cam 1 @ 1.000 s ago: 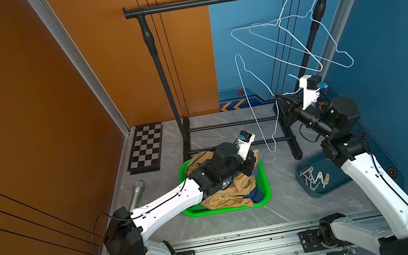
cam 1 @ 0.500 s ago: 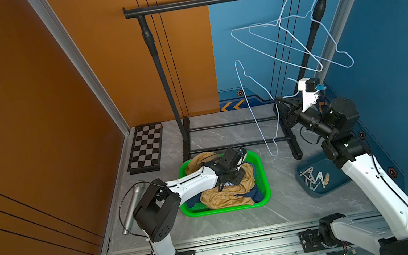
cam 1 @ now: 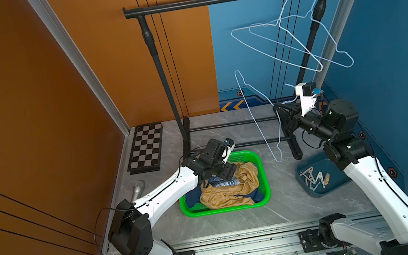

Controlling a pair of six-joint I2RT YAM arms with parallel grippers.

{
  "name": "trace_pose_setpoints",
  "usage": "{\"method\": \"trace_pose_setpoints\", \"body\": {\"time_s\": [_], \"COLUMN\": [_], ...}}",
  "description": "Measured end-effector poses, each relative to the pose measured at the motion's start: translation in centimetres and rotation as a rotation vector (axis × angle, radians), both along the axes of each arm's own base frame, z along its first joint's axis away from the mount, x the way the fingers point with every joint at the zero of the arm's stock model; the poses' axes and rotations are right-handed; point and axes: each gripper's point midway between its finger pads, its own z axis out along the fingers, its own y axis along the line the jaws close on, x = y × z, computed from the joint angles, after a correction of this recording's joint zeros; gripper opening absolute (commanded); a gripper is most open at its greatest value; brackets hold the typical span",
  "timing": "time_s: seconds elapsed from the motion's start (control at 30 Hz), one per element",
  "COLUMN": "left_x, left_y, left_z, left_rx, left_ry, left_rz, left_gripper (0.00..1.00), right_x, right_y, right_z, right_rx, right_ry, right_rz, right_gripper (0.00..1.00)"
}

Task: Remove the clothespins securing t-shirts to the hanger
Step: Place the T-shirt in the basket, then place the hanger on the clothes rail.

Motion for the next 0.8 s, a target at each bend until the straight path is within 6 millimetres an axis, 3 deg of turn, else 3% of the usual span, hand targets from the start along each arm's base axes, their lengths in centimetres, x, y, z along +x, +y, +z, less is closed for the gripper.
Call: {"method": "trace_pose_setpoints", "body": {"time_s": [0.2,0.4,0.6,0.8], "left_x": [-0.4,0.9,1.9,1.5], "left_y": [1.0,0.0,-1.1,-3.3], "left_z": [3.2,10.1,15.5,17.8], "left_rx": [0.010,-0.010,-0.012,-0.043], "left_ry": [-0.075,-0.292,-0.581,-0.820], "left_rz": [-0.035,-0.142,-0.273,-0.438], "left_gripper": [0.85,0.85,0.82,0.80], "right_x": [-0.7,-2.4,-4.4,-5.9], "right_y": [0.4,1.9,3.2,4.1], "right_z": [-1.3,-2.8,-4.2,-4.3], "right_rx": [-0.061,-0.124,-0.189,-0.225], "right_ry": [0.072,0.169,0.275,0.326], "right_rz": [0.015,0.056,0.073,0.065], "right_gripper": [0.00,0.00,0.00,0.00]}}
